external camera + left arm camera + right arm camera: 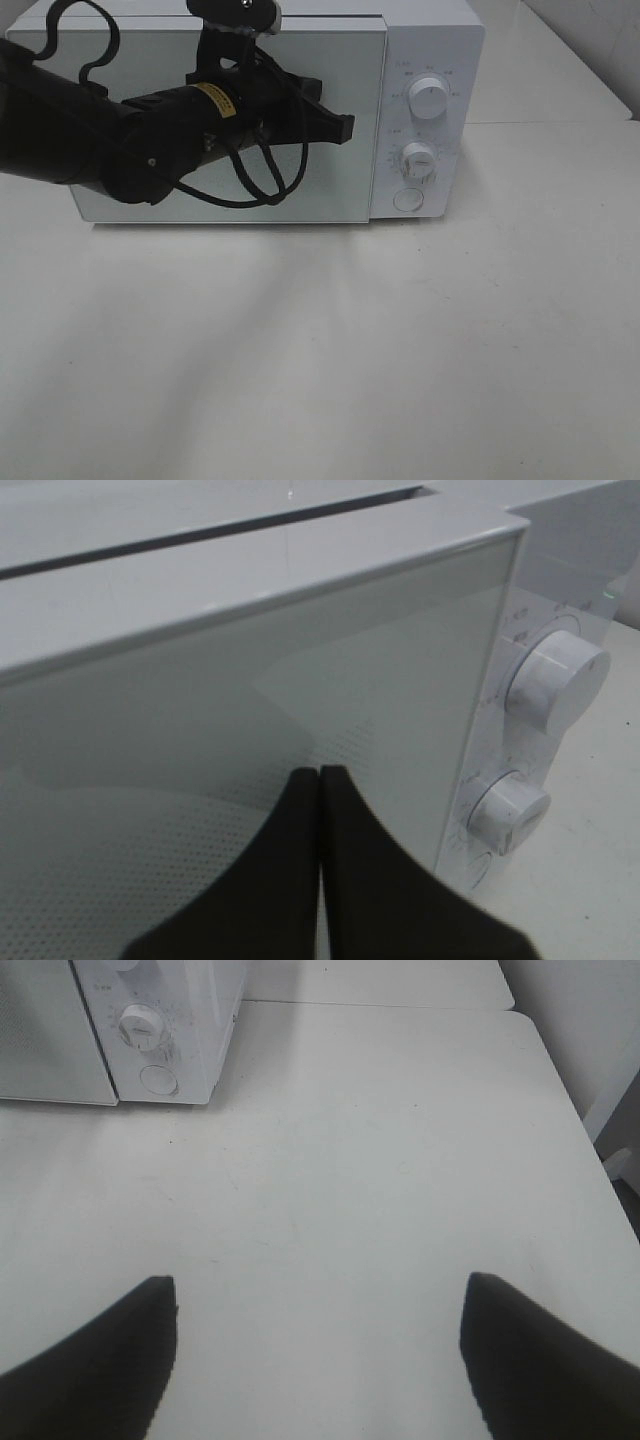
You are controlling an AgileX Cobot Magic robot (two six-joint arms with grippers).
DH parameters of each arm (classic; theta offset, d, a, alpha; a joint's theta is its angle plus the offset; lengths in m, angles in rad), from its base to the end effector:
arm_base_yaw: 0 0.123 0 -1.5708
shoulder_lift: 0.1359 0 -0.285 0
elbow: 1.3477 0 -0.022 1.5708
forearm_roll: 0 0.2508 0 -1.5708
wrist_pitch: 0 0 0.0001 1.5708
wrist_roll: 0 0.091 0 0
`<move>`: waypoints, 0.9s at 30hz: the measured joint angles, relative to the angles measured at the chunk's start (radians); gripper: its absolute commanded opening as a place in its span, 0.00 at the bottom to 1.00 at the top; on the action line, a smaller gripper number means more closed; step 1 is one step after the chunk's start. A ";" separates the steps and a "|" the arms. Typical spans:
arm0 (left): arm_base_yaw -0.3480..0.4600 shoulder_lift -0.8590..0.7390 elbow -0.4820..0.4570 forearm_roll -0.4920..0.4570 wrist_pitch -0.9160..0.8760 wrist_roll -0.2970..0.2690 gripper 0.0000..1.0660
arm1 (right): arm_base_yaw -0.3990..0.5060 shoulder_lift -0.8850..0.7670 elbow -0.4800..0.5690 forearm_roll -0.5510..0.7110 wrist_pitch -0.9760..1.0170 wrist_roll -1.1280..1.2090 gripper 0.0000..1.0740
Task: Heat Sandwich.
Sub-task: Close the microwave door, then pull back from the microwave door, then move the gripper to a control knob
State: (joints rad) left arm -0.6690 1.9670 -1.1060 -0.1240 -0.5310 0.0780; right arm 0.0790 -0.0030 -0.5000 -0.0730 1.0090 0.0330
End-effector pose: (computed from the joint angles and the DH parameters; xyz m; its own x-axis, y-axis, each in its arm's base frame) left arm 0.3388 -0.2606 0.1868 -0.2077 0.1272 -0.9699 0.5655 0.8246 -0.0129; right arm -0.0029 -0.0059 0.2817 -0.4042 -0.0379 -0.9139 -0.0249 0.9992 -0.0305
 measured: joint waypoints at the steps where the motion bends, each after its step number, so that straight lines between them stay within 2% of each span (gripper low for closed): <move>1: -0.004 0.003 -0.010 -0.012 0.011 0.020 0.00 | 0.000 0.000 0.000 0.000 0.000 0.000 0.70; 2: -0.006 0.015 -0.034 -0.052 0.016 0.056 0.00 | 0.000 0.000 0.000 0.000 0.000 0.000 0.70; 7: -0.011 0.027 -0.068 -0.075 0.058 0.099 0.00 | 0.000 0.000 0.000 0.000 0.000 0.000 0.70; 27: -0.019 0.018 -0.078 -0.105 0.112 0.108 0.00 | 0.000 0.000 0.000 0.000 0.000 0.000 0.70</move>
State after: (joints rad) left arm -0.6880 1.9850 -1.1840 -0.2290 -0.4190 0.1860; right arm 0.0790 -0.0030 -0.5000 -0.0730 1.0090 0.0330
